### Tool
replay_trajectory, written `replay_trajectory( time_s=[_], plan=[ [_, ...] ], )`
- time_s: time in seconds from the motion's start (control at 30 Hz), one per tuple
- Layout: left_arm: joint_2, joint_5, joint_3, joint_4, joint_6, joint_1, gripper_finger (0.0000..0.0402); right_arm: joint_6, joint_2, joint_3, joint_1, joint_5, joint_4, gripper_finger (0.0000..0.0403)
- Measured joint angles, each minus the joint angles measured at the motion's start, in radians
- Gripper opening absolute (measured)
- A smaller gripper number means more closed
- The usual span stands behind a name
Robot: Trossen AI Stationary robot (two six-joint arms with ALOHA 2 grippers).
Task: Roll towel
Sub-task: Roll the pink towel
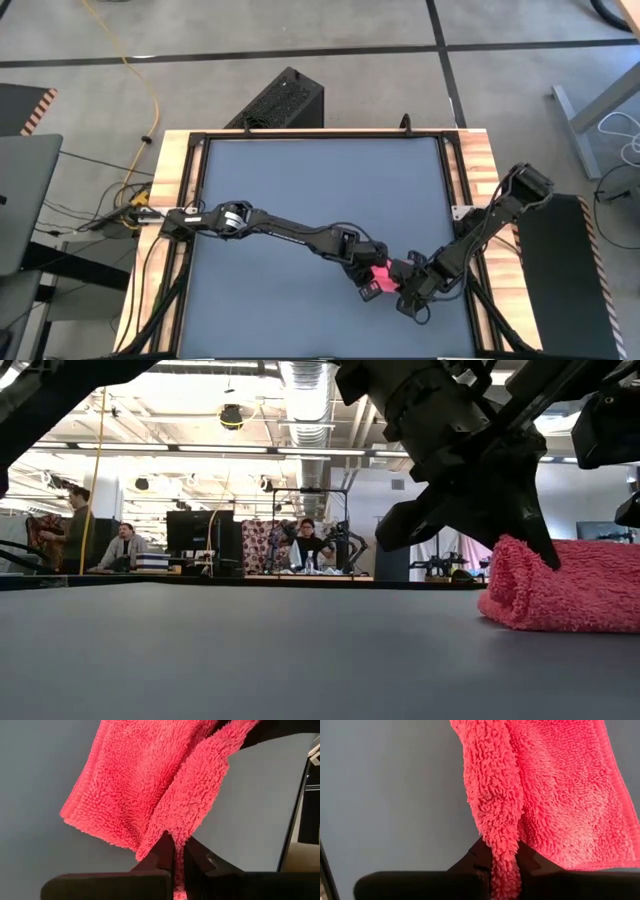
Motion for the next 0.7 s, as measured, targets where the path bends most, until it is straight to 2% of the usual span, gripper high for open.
replay_trajectory(
  time_s=[0.37,0.6,0.7],
  plan=[
    [0.000,-0.011,0.000,-0.038,0.053,-0.016,0.0000,0.067,0.000,0.000,0.000,0.091,-0.020,0.0090],
    [0.017,-0.001,0.000,-0.028,0.057,-0.001,0.0000,0.071,0.000,0.000,0.000,0.092,-0.019,0.0148],
    [0.050,0.079,-0.001,-0.011,0.039,0.007,0.0000,0.079,0.000,0.003,0.000,0.095,-0.027,0.0175]
  ],
)
